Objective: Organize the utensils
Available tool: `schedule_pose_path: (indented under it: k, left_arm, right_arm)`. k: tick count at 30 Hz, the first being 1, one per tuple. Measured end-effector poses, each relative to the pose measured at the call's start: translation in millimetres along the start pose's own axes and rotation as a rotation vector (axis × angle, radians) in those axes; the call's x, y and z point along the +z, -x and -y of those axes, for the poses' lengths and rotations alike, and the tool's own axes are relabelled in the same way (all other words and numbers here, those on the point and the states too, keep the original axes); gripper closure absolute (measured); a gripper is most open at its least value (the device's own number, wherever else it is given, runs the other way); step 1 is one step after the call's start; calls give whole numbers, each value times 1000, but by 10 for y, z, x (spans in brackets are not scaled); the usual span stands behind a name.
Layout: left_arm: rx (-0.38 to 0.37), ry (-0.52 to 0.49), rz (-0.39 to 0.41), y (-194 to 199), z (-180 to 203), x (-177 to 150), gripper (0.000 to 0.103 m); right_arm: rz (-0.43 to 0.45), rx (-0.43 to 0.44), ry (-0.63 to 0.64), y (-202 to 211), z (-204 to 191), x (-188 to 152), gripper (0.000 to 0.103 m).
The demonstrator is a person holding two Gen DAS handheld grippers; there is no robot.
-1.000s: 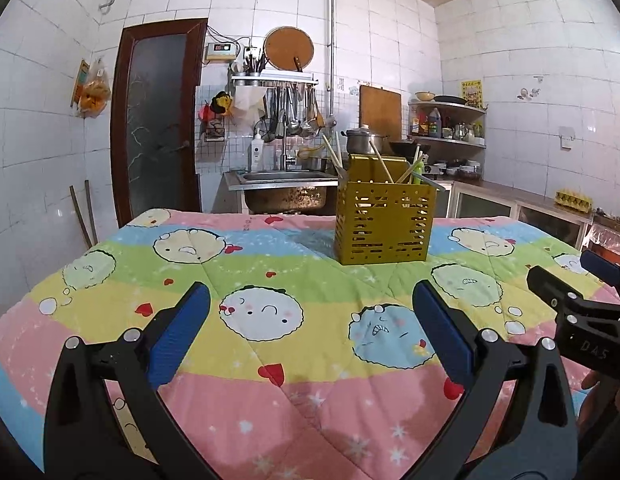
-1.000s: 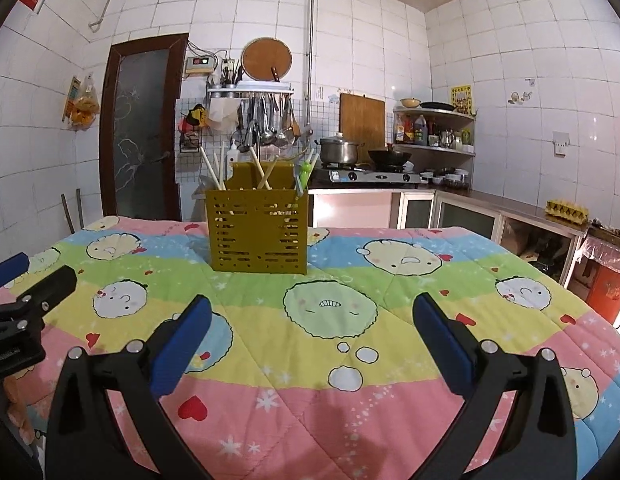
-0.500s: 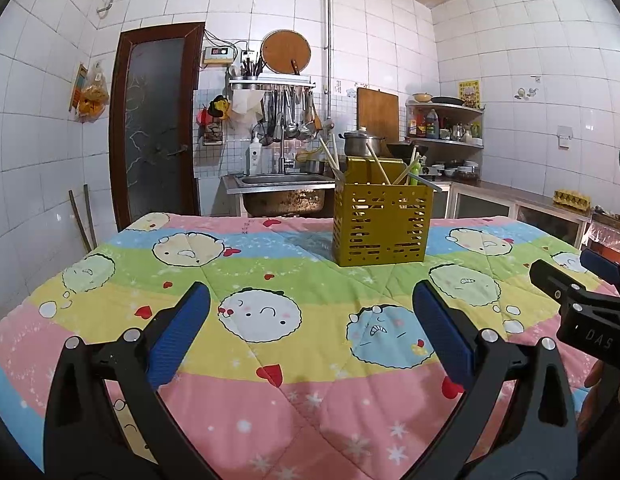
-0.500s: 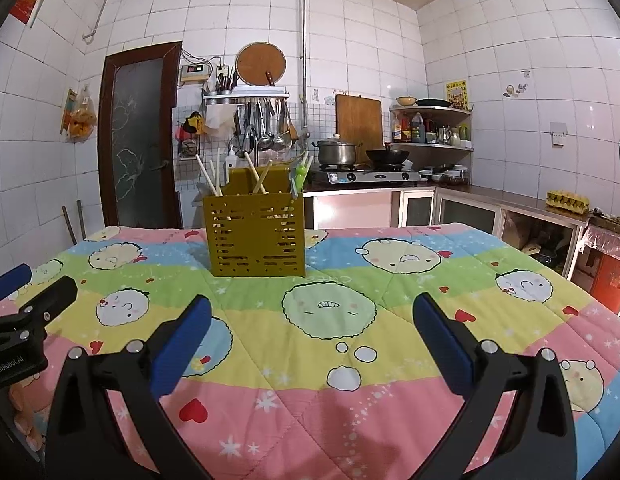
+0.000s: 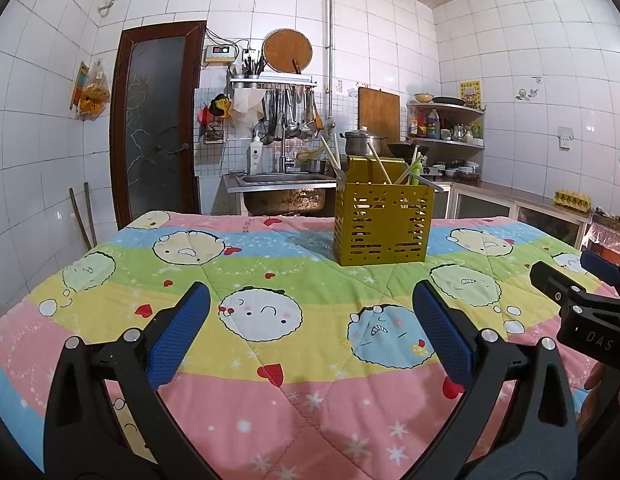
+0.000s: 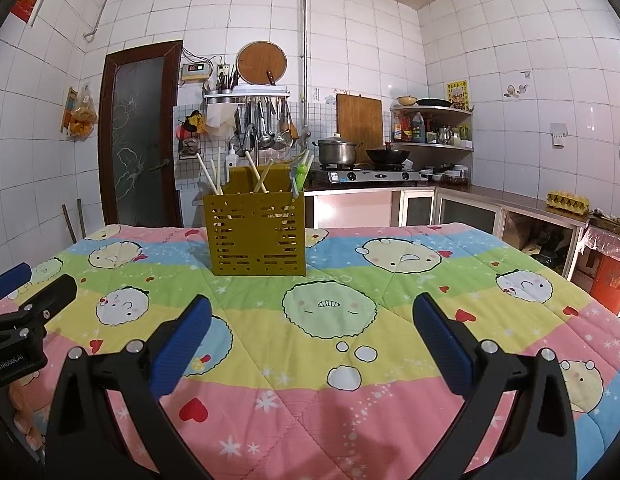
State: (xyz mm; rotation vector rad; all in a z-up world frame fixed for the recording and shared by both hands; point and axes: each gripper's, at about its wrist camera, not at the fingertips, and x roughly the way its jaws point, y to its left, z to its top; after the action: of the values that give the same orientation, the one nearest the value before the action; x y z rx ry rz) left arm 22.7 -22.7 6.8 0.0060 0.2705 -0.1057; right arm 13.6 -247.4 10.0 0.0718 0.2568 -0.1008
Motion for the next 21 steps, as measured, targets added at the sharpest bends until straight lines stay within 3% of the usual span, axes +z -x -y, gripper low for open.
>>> schedule_pose_path:
  k: [21]
  left_arm:
    - [2,-4,11,5,-6,-19,5]
  right_arm:
    - [1,0,1,-5,-2,-3,5]
